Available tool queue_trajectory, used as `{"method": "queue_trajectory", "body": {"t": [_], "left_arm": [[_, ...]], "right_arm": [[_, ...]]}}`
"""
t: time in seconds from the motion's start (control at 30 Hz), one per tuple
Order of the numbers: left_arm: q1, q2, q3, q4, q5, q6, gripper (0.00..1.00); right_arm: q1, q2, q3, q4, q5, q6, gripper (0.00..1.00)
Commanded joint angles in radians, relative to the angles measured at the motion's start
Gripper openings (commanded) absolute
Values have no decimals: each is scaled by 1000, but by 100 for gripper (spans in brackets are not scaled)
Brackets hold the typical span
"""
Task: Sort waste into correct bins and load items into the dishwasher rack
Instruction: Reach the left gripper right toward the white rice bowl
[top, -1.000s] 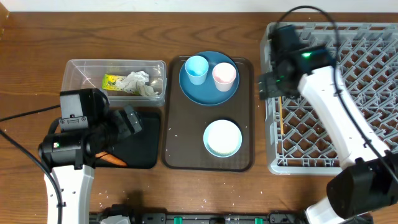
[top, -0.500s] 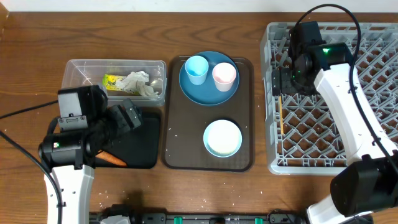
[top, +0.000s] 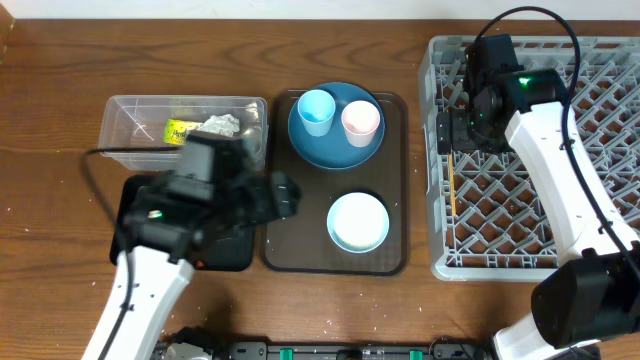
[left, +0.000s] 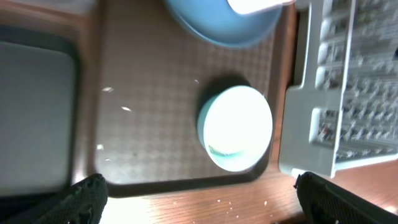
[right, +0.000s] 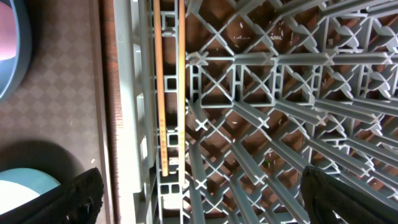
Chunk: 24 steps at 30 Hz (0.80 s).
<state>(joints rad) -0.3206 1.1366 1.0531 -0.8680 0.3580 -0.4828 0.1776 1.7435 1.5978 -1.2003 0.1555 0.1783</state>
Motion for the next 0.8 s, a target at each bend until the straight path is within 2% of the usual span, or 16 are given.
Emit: {"method": "queue_trajectory", "body": {"t": [0.0, 0.1, 0.37, 0.5, 0.6, 0.77], "left_arm": [[-172, 54, -10, 42, -162, -124, 99], [-309, 117, -10, 97, -246, -169, 88], [-576, 347, -10, 280, -274, -186, 86], [-624, 434, -10, 322, -274, -181, 85], [-640, 475, -10, 345, -275, -178, 80], [-643, 514, -10, 390, -274, -97, 70]], "right_arm": [[-6, -3, 4, 0, 1, 8, 99], [-6, -3, 4, 0, 1, 8, 99], [-6, -3, 4, 0, 1, 8, 99], [-6, -3, 4, 0, 1, 8, 99], [-6, -3, 4, 0, 1, 8, 99], [-6, -3, 4, 0, 1, 8, 99]]}}
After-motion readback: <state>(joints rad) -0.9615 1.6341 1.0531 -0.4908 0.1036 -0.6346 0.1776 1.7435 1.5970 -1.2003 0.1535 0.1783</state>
